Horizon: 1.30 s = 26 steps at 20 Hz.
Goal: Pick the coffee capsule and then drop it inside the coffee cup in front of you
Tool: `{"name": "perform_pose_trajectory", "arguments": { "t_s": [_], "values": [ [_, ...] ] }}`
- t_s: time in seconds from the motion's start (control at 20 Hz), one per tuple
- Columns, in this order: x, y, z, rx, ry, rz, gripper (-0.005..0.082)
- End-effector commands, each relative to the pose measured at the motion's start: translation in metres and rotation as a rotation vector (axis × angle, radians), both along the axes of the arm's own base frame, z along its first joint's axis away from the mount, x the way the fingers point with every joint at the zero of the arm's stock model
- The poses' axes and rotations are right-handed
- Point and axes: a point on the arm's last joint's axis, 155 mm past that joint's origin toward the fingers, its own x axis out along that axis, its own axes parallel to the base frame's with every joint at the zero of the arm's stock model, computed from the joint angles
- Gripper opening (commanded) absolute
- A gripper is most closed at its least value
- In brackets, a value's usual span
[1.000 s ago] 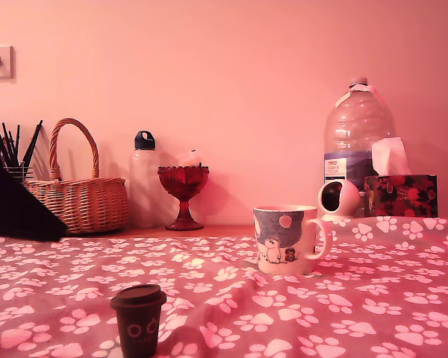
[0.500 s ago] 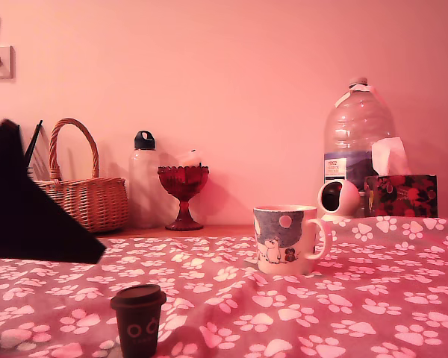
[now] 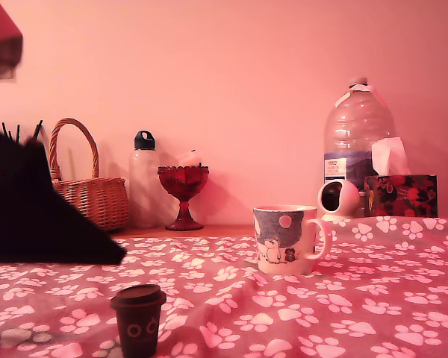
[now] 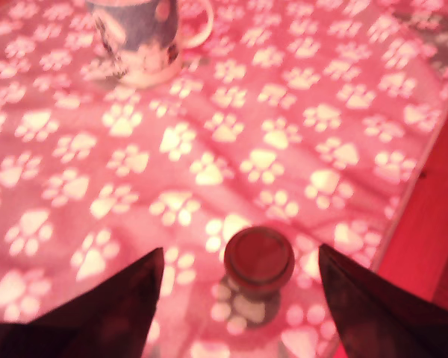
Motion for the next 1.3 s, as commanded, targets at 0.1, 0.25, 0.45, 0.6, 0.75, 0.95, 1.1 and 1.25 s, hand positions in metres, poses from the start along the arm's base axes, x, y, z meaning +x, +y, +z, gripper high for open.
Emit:
{"name": "perform_pose_trajectory", "arguments": {
  "t_s": [0.1,0.25,0.45,0.6,0.75,0.95,1.1,1.25],
  "values": [
    [-0.002,0.003,-0.018,0.024,0.04,-0.013,0.0584],
    [-0.002,0.001,-0.026,0.034,0.055,-0.027,0.0584],
    [-0.004,-0.003,-0.036,0.044,0.069,-0.057,0.0584],
    [-0.004,-0.007,-0.04,0.049,0.083,-0.07,0.0583],
    [-0.001,-0.007,-0.043,0.062,0.102,-0.067,0.0583],
    [-0.001,-0.007,-0.053,0.101,0.153,-0.066,0.0583],
    [-0.002,-0.011,-0.062,0.133,0.218,-0.084,0.0583],
    [0.0,-0.013,-0.07,0.173,0.265,-0.085,0.0583]
  ]
}}
